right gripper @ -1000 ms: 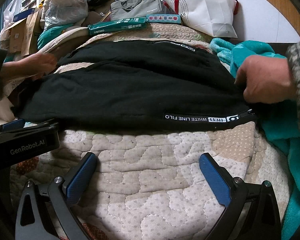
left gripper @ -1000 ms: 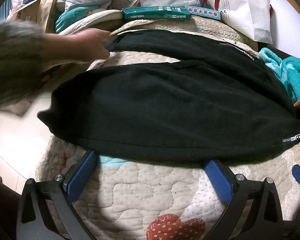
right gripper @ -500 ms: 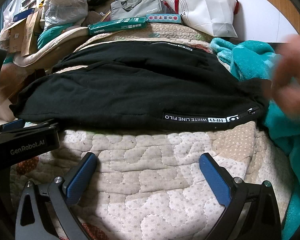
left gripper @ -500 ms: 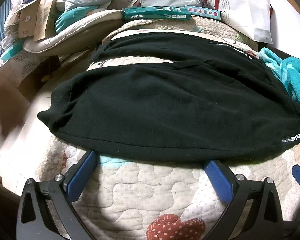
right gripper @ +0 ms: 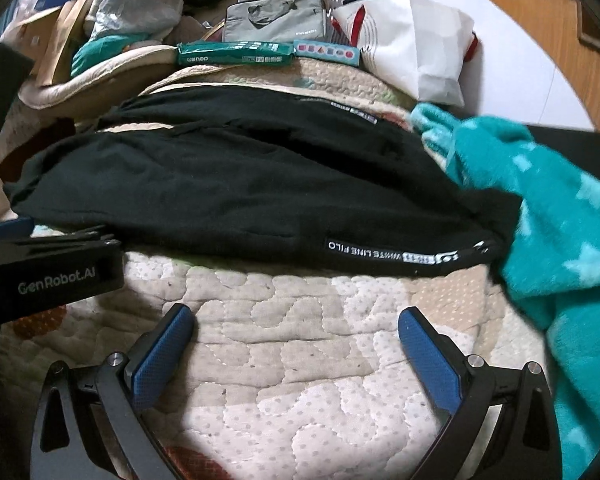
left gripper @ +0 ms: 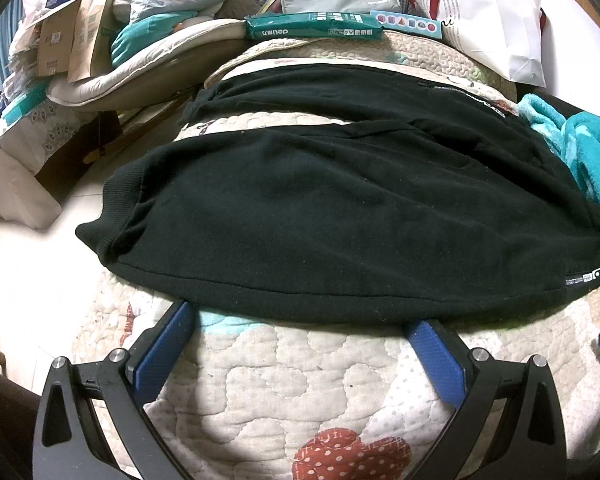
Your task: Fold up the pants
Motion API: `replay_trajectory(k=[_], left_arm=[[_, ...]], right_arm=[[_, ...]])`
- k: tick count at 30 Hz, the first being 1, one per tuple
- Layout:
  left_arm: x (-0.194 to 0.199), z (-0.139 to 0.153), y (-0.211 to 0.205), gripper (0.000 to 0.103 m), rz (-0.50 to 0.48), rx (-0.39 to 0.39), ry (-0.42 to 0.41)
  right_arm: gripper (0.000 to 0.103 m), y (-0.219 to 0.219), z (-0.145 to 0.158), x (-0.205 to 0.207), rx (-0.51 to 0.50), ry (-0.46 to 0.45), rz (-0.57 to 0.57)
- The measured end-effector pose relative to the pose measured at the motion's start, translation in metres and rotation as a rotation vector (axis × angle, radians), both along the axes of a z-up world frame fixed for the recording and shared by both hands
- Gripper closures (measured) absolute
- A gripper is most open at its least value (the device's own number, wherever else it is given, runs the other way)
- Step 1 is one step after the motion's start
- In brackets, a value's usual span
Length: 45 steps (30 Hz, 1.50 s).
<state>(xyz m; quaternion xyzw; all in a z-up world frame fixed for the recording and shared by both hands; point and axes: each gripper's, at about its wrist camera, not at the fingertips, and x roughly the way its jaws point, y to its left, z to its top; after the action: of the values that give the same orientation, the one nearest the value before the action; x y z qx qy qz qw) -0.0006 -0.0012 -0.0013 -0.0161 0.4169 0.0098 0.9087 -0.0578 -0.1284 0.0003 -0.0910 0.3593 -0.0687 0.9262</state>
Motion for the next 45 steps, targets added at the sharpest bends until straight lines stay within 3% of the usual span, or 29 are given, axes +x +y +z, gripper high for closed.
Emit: replay_trajectory(k=[4,7,10,13,16,27,30,32,36,43,45], left_arm=[[0.003,0.0,0.001,0.0,0.001,0.011,0.014],[0.005,0.002,-0.001,0.0,0.011,0.02,0.031],[0.006,0.004,0.005,0.0,-0.042,-0.021,0.05],[-0.001,0.005,0.013,0.0,-0.111,-0.057,0.052],[-0.006,0.006,0.013,0.0,-0.146,-0.045,0.086],[-0.028,0.007,0.019,0.0,-0.21,0.013,0.136],[-0.03,0.021,0.018,0.002,-0.196,0.039,0.102],[-0.034,0.042,0.015,0.002,-0.205,0.074,0.005],[-0.036,0.086,0.013,0.002,-0.267,0.064,-0.126],[-0.009,0.139,-0.001,0.002,-0.425,0.078,-0.178],[0.004,0.151,0.003,0.002,-0.444,0.01,-0.146]], right_arm=[[0.0,0.0,0.0,-0.001,-0.007,-0.006,-0.002],[0.0,-0.011,-0.001,0.003,0.089,0.029,-0.003],[0.0,-0.027,0.001,0.01,0.225,0.096,-0.017],[0.0,-0.029,0.003,0.019,0.236,0.176,-0.008],[0.0,-0.023,0.004,0.029,0.207,0.263,-0.022],[0.002,-0.022,0.008,0.032,0.166,0.318,0.029],[0.005,-0.019,0.023,0.029,0.123,0.264,0.046],[0.005,-0.015,0.04,0.026,0.104,0.197,0.072],[0.005,-0.008,0.076,0.025,0.075,0.078,0.117],[0.004,-0.005,0.139,0.053,0.048,-0.085,0.18],[0.004,-0.006,0.149,0.06,0.054,-0.104,0.187]])
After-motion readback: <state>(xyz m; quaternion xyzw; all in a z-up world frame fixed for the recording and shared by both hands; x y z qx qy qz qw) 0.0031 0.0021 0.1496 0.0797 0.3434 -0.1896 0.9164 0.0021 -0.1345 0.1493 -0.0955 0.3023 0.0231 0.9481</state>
